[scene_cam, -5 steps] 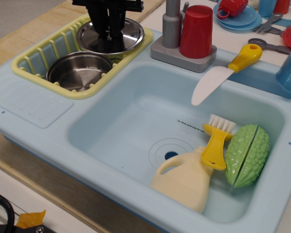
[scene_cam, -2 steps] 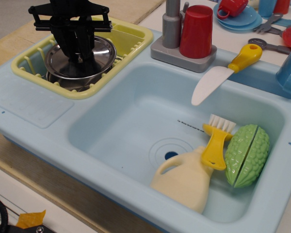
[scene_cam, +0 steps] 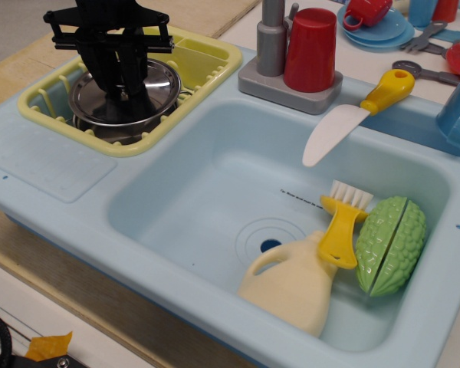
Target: Put lid on pot or pan
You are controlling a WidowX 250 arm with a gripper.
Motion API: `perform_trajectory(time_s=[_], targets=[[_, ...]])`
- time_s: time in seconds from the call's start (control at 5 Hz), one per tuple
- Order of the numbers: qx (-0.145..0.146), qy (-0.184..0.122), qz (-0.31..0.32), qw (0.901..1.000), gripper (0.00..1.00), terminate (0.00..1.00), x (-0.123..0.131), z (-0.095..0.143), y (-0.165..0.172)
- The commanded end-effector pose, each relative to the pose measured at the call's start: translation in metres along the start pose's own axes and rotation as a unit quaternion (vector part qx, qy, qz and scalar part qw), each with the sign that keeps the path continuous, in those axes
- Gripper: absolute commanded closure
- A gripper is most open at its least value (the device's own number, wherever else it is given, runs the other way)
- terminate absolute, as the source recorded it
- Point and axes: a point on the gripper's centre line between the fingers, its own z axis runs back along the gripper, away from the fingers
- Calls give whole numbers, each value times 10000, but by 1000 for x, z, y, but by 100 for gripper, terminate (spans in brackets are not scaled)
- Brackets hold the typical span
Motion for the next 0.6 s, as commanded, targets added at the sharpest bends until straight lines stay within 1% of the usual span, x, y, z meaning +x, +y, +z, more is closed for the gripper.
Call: perform_trajectory(time_s=[0.0, 0.2, 0.4], targets=[[-5, -156, 31, 9999, 0, 0, 8, 9, 4], [-5, -156, 31, 9999, 0, 0, 8, 9, 4], [-5, -156, 31, 9999, 0, 100, 8, 9, 4]])
